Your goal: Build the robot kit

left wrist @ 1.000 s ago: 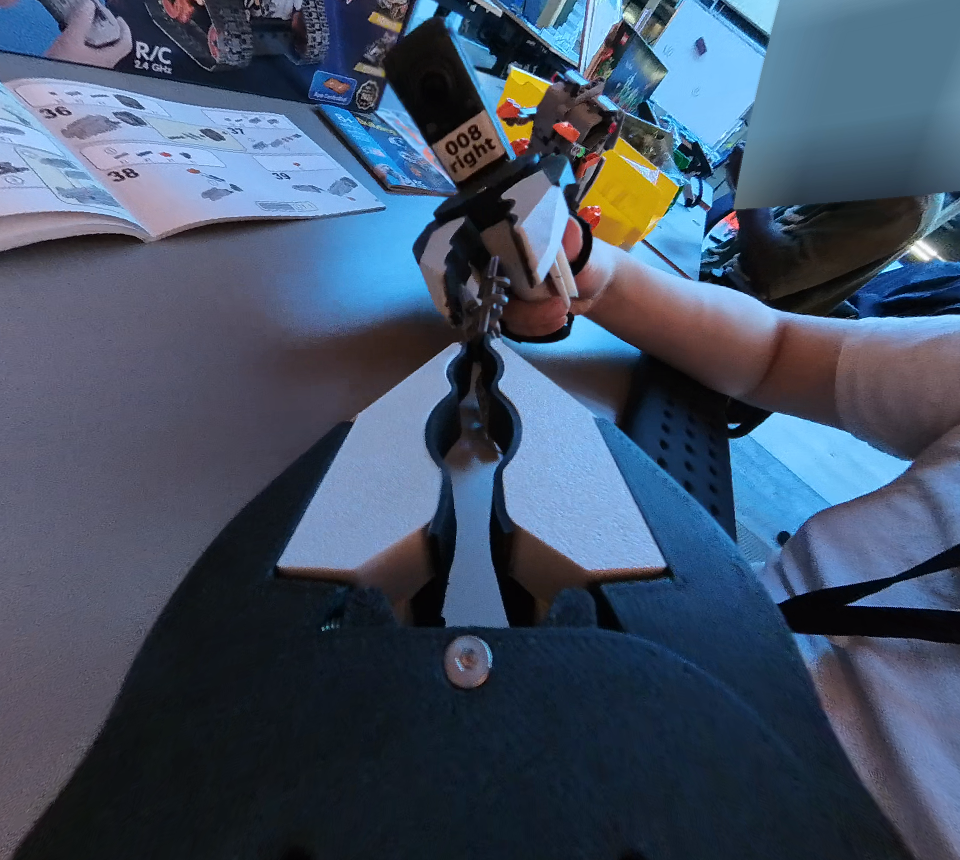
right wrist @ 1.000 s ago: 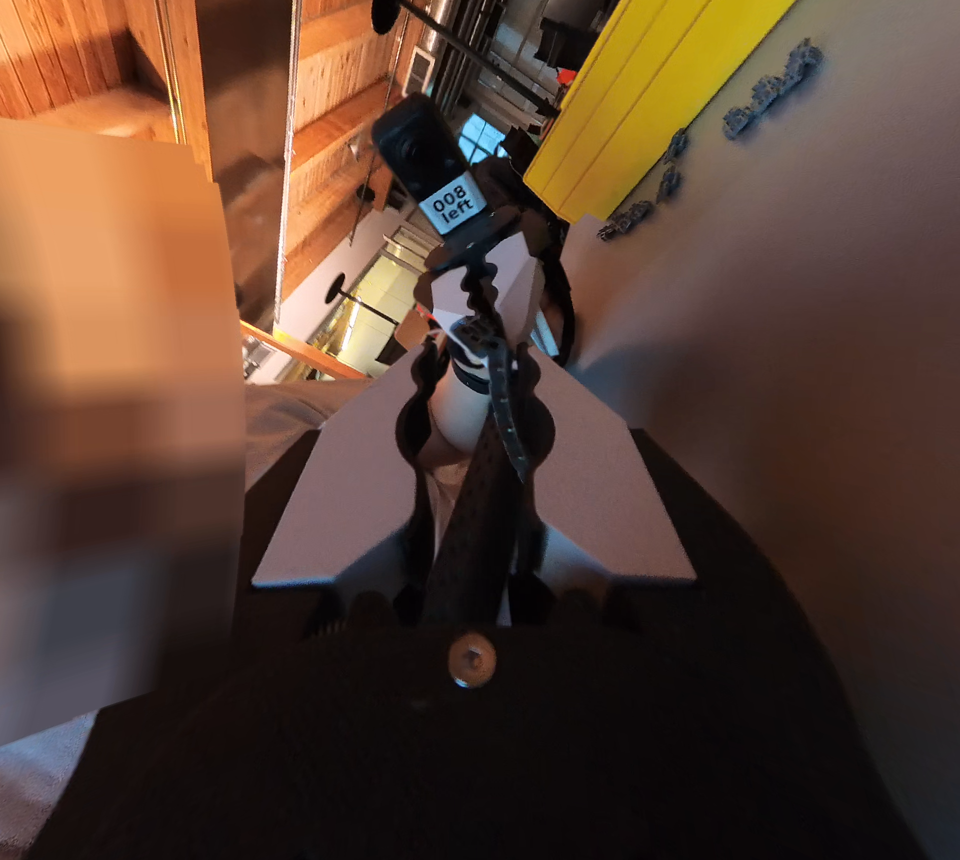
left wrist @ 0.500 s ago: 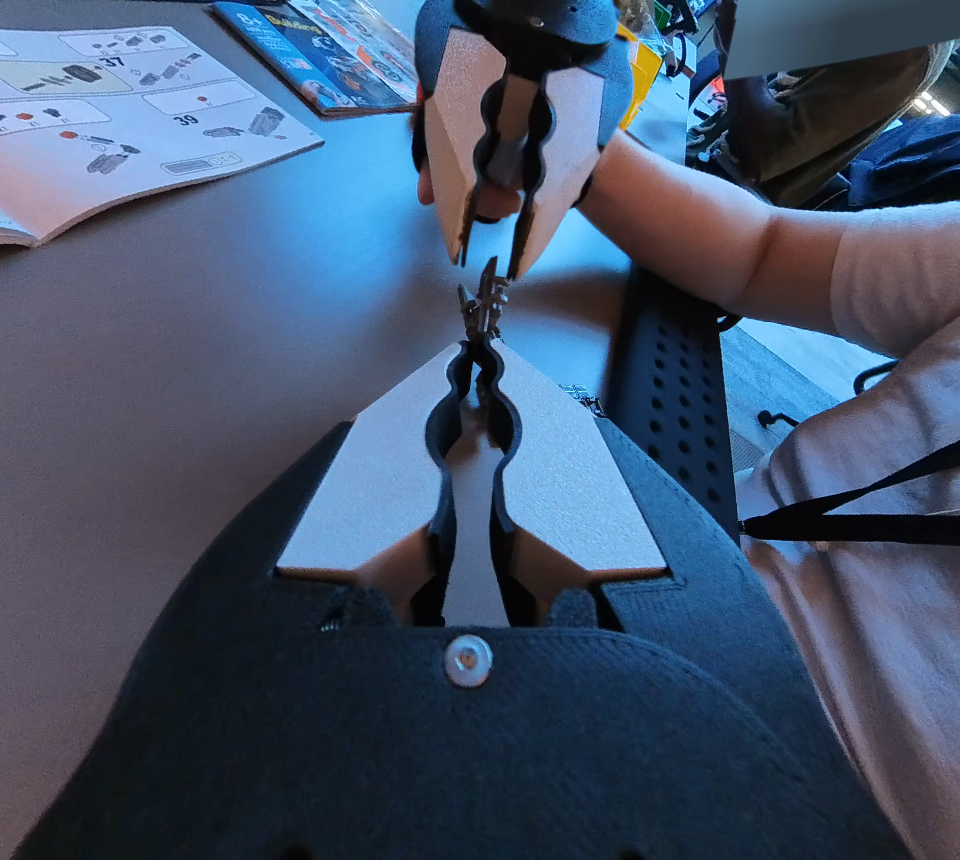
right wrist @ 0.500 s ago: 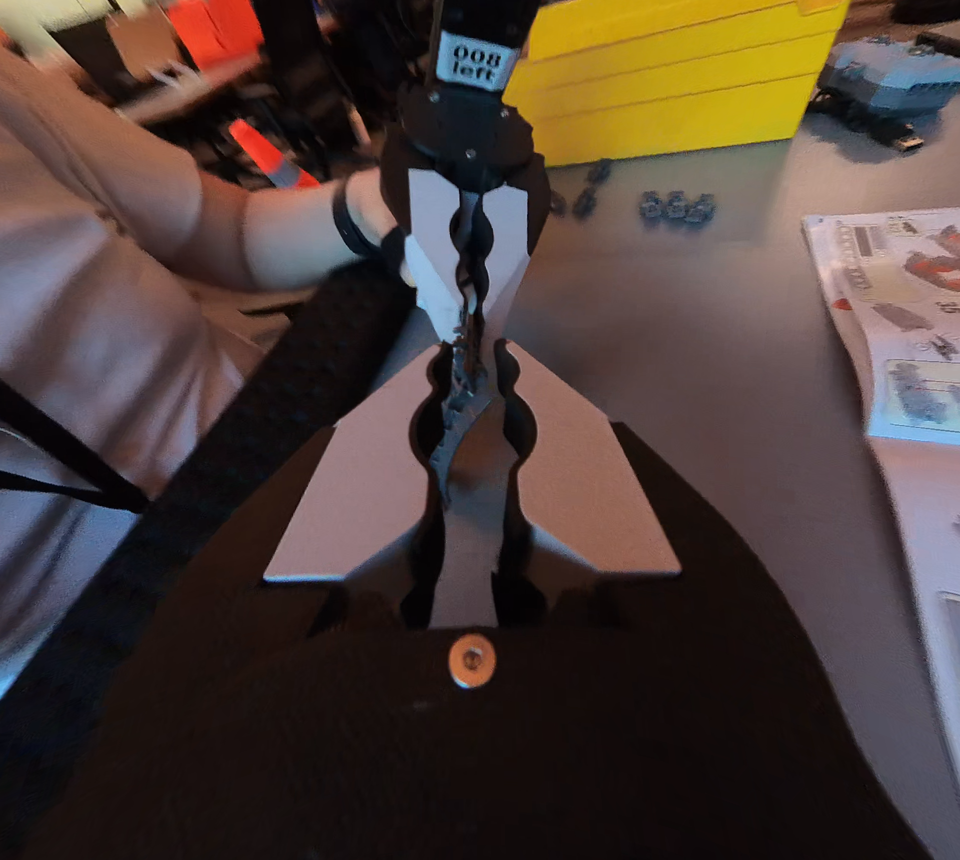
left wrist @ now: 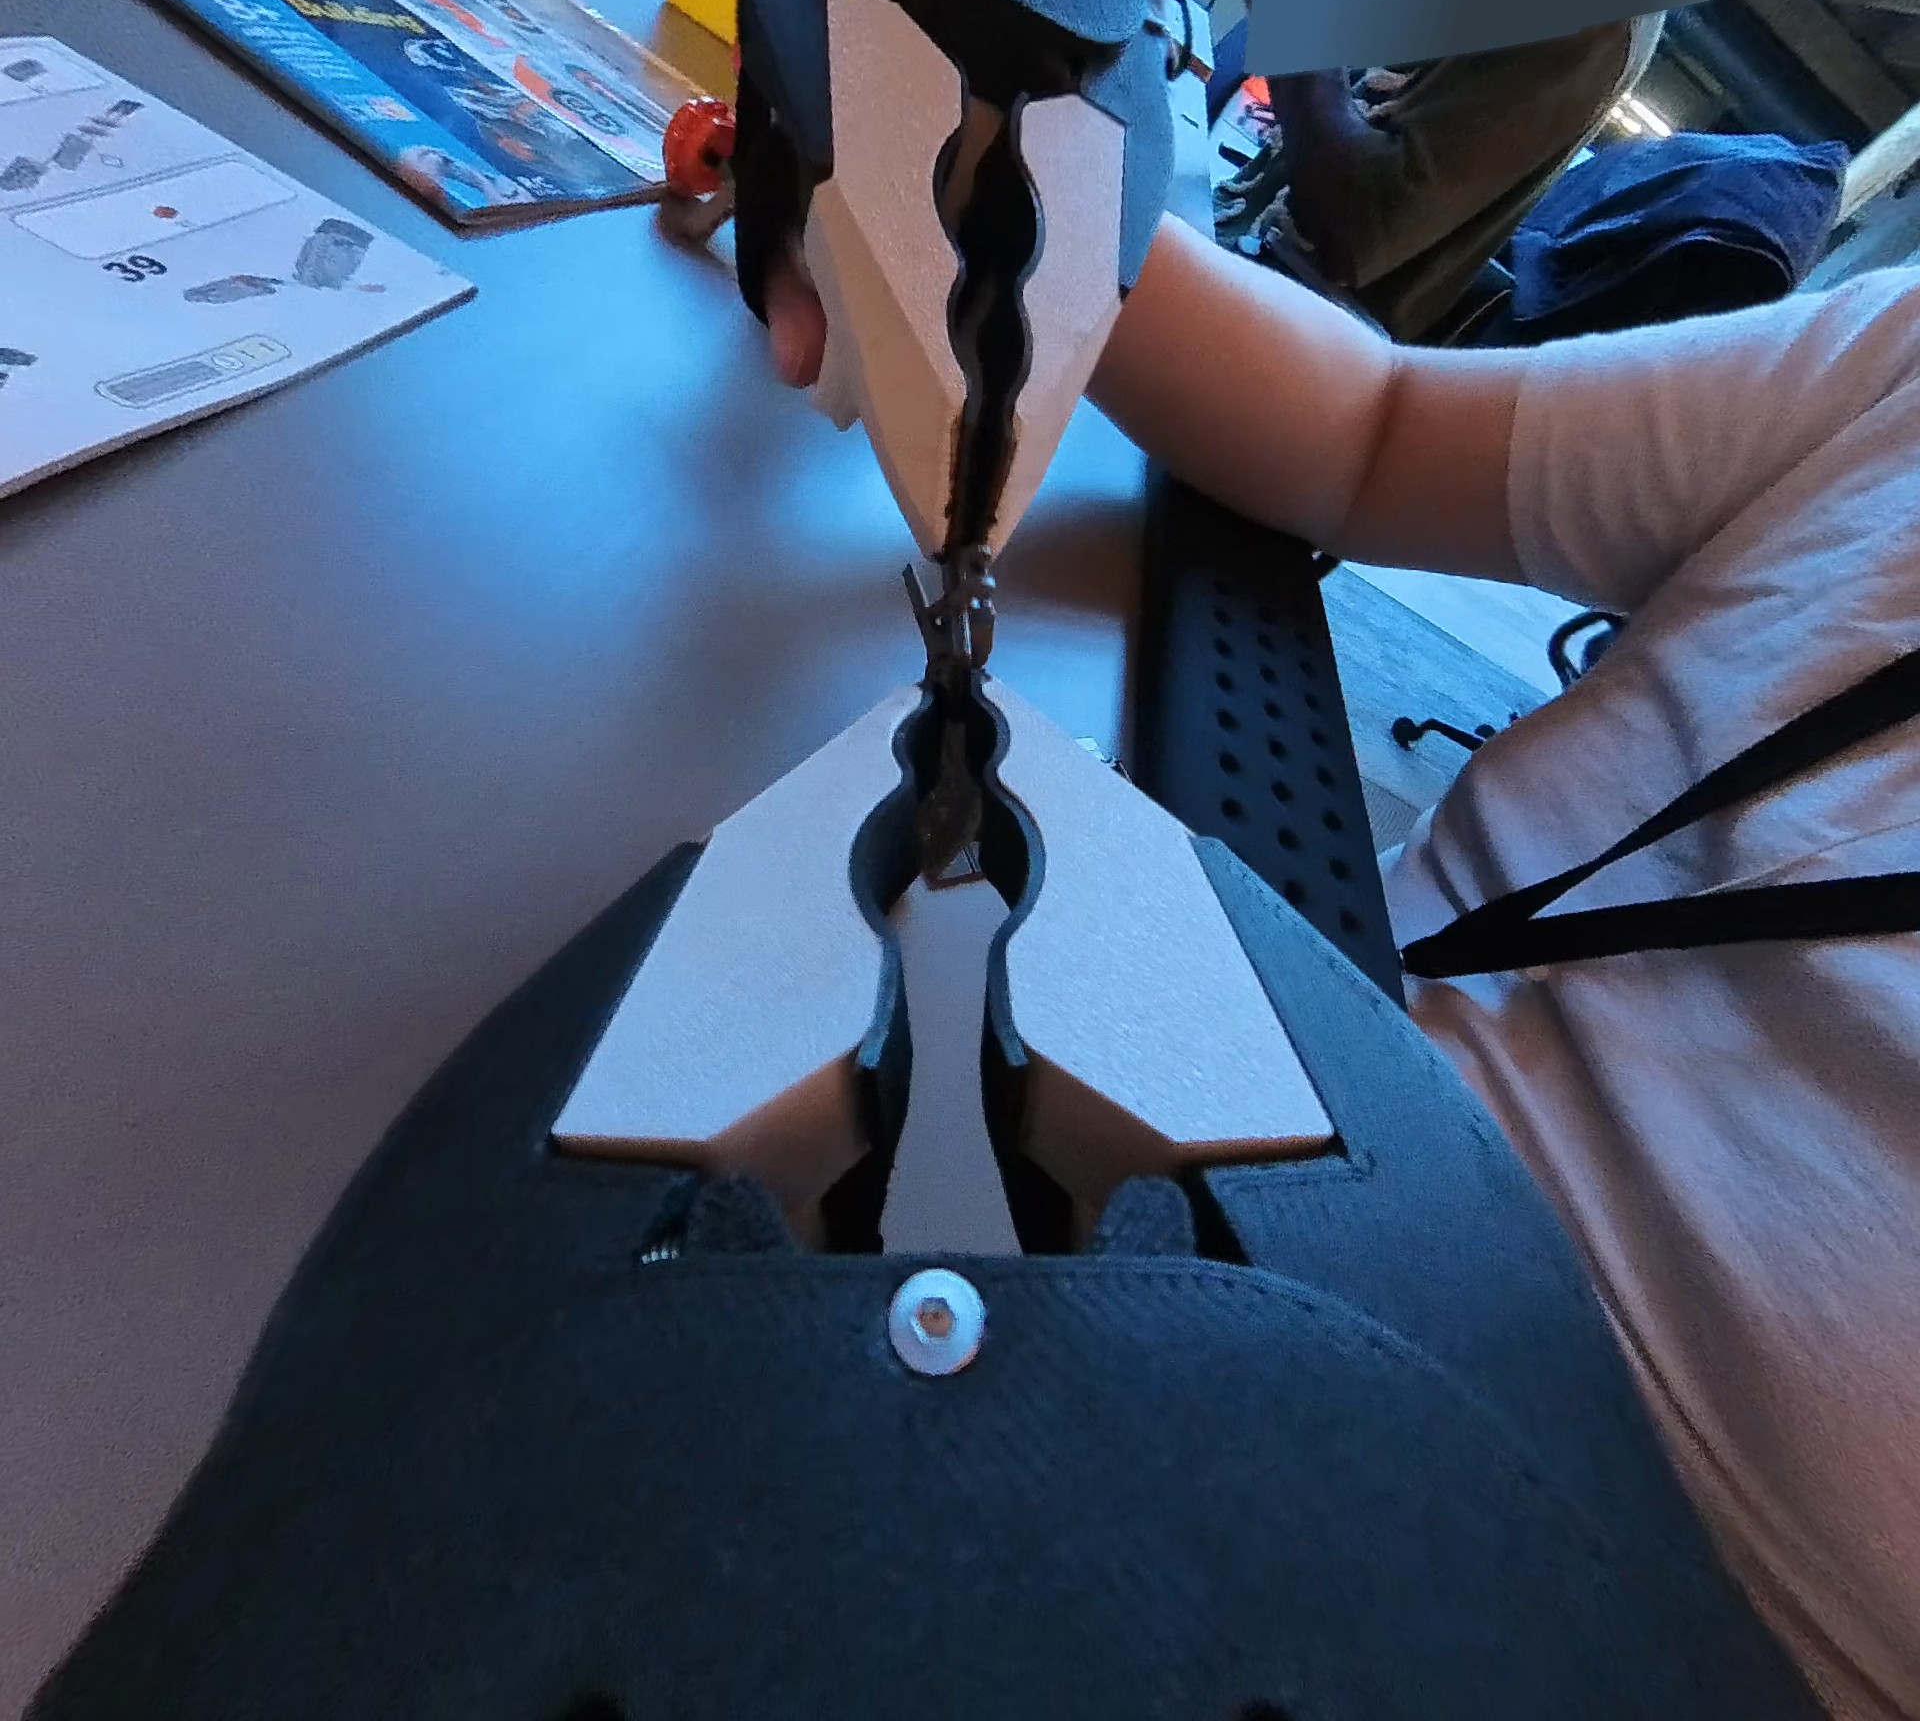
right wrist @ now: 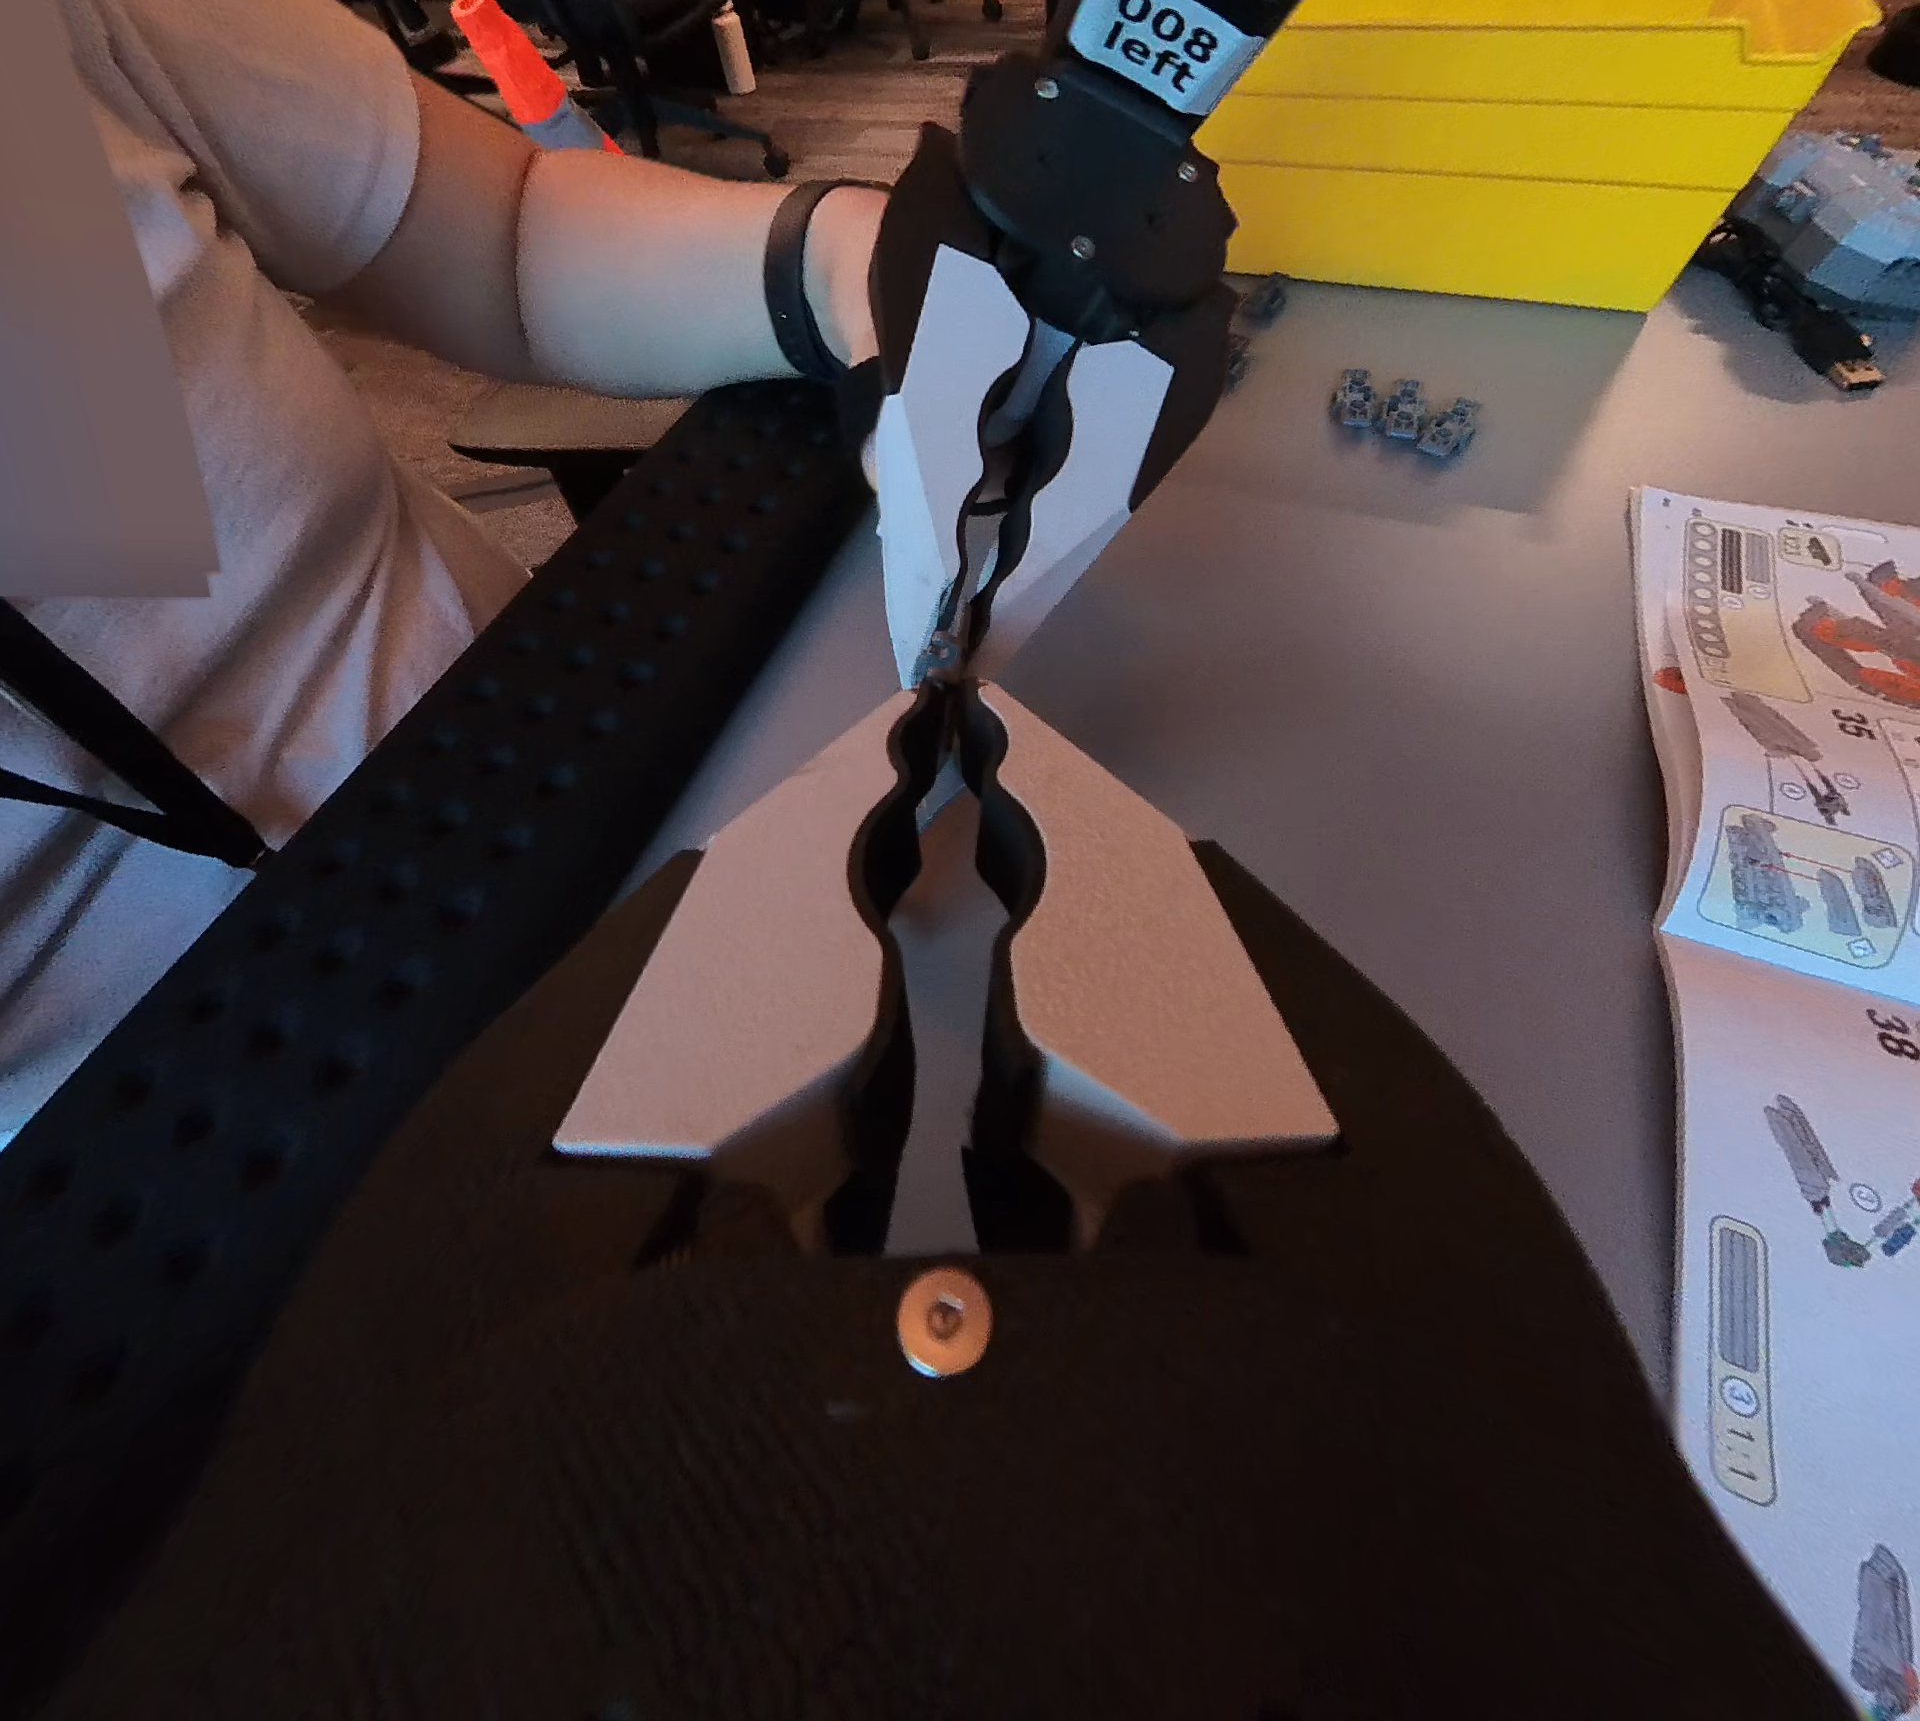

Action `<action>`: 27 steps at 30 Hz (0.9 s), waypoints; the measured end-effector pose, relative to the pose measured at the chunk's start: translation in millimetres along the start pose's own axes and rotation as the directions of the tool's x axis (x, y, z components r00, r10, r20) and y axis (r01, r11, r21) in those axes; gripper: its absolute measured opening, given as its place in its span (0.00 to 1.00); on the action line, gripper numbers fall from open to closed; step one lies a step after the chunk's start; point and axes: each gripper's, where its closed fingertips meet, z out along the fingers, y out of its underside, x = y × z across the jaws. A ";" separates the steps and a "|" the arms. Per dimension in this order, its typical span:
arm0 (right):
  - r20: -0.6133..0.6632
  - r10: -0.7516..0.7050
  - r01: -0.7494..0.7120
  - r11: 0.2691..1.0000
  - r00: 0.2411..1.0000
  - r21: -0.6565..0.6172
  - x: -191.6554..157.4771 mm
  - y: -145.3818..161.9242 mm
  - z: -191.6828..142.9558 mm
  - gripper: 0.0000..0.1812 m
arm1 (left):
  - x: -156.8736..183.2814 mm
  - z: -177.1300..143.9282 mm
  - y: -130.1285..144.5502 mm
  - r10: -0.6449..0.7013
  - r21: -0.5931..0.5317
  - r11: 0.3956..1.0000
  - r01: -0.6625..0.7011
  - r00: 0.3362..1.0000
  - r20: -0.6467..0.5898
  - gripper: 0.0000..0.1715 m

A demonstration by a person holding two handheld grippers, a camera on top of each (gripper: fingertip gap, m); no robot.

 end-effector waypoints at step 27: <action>-0.020 0.243 -0.244 0.968 0.970 -0.065 16.9 24.0 -8.5 0.01 | -22.5 5.8 0.3 -0.028 -0.169 0.985 0.021 0.999 -0.041 0.00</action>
